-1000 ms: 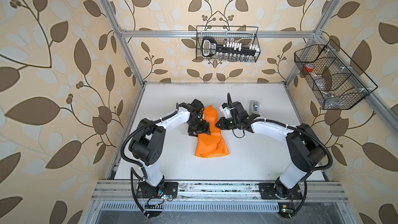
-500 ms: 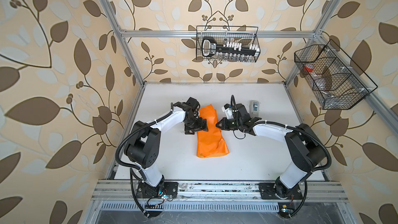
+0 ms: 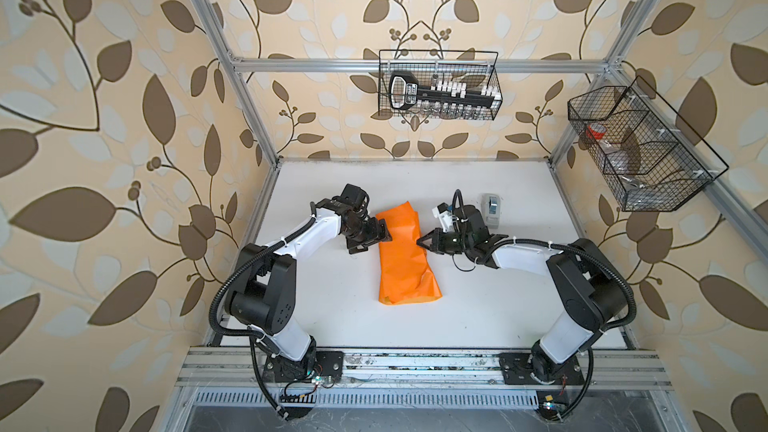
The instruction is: Wrap the gift box in paper
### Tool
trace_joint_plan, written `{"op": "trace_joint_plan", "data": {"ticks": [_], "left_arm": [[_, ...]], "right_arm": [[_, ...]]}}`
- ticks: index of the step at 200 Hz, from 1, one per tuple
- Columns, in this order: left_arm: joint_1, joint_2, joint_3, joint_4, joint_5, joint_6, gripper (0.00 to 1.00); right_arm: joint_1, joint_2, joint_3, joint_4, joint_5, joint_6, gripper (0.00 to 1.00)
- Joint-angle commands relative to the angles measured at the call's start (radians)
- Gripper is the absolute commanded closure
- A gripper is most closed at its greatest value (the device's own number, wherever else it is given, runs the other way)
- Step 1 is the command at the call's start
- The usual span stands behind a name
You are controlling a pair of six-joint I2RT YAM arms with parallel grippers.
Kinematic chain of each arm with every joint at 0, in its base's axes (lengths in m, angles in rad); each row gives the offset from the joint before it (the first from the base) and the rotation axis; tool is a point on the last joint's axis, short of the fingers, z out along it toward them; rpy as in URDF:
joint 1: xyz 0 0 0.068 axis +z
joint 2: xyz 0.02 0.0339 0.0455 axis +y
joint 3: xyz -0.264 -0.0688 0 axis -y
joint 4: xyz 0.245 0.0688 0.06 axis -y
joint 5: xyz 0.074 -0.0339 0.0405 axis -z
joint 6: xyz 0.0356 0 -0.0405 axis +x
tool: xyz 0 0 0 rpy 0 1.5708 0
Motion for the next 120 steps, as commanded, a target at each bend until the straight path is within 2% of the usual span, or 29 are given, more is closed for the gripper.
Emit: {"op": "trace_joint_plan", "data": {"ticks": [1,120], "left_arm": [[-0.002,0.005,-0.015,0.032,0.034,-0.015,0.13],[-0.004,0.014,-0.071,0.097,0.056,-0.016,0.16]], "right_arm": [[-0.022,-0.001,-0.049,0.067,-0.054,0.049,1.00],[-0.064,0.135,-0.165,0.507,-0.182,0.292,1.00]]}}
